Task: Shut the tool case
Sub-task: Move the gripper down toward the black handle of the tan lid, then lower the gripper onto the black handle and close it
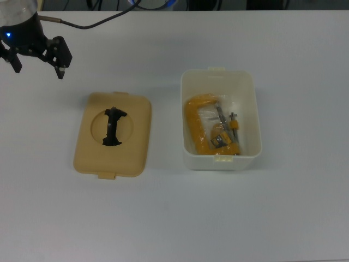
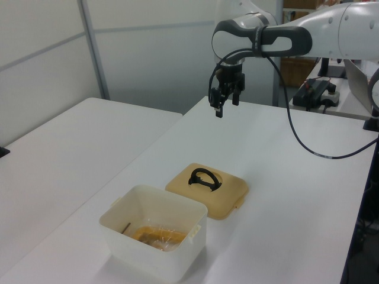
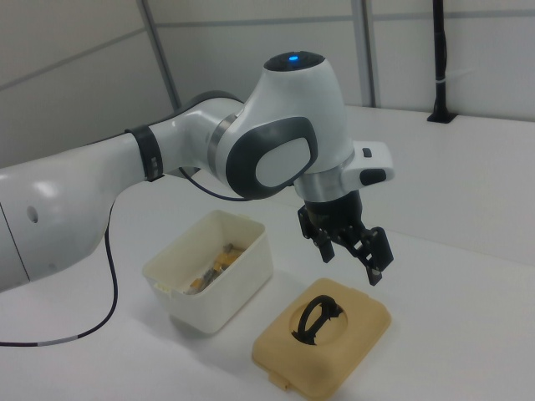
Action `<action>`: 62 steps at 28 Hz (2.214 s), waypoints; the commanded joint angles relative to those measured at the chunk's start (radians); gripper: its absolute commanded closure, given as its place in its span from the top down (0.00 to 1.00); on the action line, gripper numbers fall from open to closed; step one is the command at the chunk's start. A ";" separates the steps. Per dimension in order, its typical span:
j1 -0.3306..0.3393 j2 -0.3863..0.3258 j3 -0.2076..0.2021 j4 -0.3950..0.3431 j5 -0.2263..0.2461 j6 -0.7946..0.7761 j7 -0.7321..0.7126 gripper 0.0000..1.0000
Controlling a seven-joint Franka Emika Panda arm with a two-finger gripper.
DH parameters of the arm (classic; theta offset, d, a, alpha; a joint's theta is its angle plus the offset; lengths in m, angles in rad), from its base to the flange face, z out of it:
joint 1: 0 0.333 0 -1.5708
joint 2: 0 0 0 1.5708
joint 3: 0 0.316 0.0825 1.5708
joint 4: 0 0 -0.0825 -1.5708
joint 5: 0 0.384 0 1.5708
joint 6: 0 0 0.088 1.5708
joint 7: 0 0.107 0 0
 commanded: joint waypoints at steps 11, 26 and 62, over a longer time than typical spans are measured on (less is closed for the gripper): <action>0.013 -0.071 0.006 -0.110 0.004 0.002 -0.037 1.00; 0.043 -0.105 0.006 -0.206 0.013 0.028 -0.034 1.00; 0.133 0.042 0.087 -0.322 -0.153 0.373 0.346 1.00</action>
